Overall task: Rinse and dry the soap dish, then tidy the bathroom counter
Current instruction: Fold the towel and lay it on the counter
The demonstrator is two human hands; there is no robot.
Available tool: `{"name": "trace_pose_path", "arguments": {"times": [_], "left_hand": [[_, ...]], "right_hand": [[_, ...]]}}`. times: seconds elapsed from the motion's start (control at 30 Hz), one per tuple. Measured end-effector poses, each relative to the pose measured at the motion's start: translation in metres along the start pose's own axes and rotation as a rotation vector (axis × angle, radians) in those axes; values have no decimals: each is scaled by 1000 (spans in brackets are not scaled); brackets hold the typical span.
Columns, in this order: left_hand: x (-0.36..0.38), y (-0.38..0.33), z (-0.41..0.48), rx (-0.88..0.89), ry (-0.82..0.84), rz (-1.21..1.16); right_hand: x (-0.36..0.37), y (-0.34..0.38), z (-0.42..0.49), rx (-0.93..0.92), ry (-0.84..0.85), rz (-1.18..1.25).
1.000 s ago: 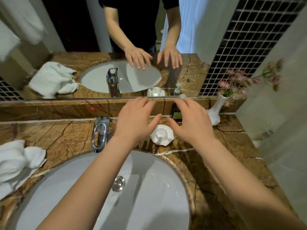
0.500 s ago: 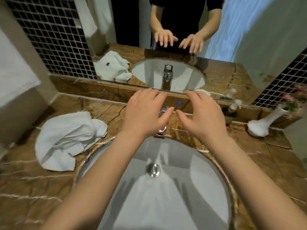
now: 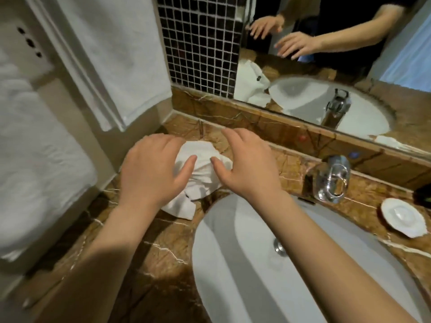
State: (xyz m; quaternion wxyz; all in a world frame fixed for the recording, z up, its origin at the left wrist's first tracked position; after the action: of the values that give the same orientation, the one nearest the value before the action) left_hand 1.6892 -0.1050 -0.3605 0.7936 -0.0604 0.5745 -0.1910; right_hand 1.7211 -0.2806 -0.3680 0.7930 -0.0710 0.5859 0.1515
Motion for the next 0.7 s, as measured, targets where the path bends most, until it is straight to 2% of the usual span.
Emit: {"name": "trace_pose_path", "arguments": {"times": [0.17, 0.3, 0.43, 0.53, 0.63, 0.7], "left_hand": [[23, 34, -2, -50, 24, -15], [57, 46, 12, -64, 123, -27], [85, 55, 9, -102, 221, -80], [96, 54, -2, -99, 236, -121], [91, 54, -1, -112, 219, -170], [84, 59, 8, -147, 227, -233]], "right_hand": [[39, 24, 16, -59, 77, 18], [73, 28, 25, -45, 112, 48], [108, 23, 29, 211, 189, 393], [126, 16, 37, 463, 214, 432], [135, 10, 51, 635, 497, 405], [132, 8, 58, 642, 623, 479]]}}
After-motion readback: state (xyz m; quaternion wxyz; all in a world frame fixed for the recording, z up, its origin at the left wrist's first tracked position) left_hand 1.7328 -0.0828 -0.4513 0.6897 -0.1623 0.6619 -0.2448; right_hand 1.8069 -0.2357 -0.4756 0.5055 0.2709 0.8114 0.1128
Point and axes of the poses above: each hand's wrist, its own z-axis towards the middle knuckle, its own x-axis out of the palm, y = z × x, the point moved 2 cm from there along z, towards the middle knuckle, and after that the axes turned 12 degrees about -z, right-handed, at the moved point
